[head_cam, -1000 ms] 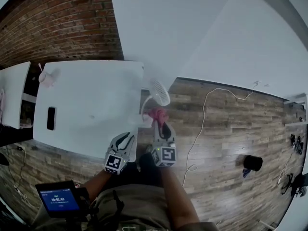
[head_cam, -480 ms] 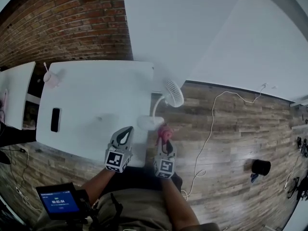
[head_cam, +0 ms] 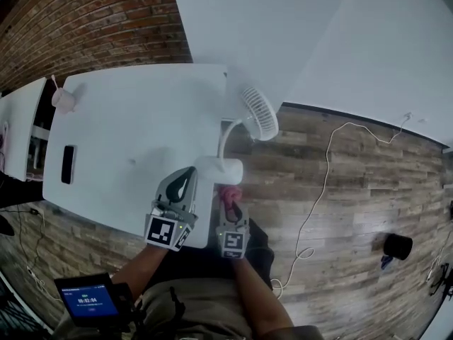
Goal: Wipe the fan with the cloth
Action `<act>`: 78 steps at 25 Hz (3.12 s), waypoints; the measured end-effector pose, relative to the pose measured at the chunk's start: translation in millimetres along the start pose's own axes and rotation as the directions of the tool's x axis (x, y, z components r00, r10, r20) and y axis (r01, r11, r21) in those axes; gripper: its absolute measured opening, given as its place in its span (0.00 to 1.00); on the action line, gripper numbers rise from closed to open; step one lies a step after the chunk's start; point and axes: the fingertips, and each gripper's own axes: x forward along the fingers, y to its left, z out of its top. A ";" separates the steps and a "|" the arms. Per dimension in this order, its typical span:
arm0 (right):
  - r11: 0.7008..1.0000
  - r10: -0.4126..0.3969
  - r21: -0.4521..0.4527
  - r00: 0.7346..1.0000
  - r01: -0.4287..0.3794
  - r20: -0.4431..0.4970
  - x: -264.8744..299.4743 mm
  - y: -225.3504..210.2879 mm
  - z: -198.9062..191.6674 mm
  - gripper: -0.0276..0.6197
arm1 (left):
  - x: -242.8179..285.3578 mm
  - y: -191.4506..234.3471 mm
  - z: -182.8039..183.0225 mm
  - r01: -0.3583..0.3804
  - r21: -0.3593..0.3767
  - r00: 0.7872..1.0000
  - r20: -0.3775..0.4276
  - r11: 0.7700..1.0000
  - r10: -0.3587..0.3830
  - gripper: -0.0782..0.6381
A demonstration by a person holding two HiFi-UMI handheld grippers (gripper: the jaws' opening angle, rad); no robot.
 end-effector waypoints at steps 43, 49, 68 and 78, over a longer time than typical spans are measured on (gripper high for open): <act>1.000 0.026 0.002 0.994 -0.026 0.104 22.7 3.9 50.8 0.19 | 6.2 4.7 -36.5 0.035 -0.119 0.993 -0.109 0.992 -0.048 0.14; 0.996 0.084 0.021 0.992 -0.087 0.096 30.6 14.7 56.4 0.20 | 4.9 6.6 -41.2 0.023 -0.115 0.993 -0.116 0.993 -0.036 0.14; 0.964 -0.215 0.187 0.967 0.188 0.135 -7.2 -50.4 49.6 0.20 | -18.2 3.3 -48.6 0.039 -0.134 0.987 -0.151 0.990 -0.059 0.14; 0.992 -0.093 0.086 0.994 0.087 0.064 5.3 -19.7 30.8 0.20 | -19.2 9.7 -38.9 0.016 -0.162 0.991 -0.131 0.987 -0.037 0.14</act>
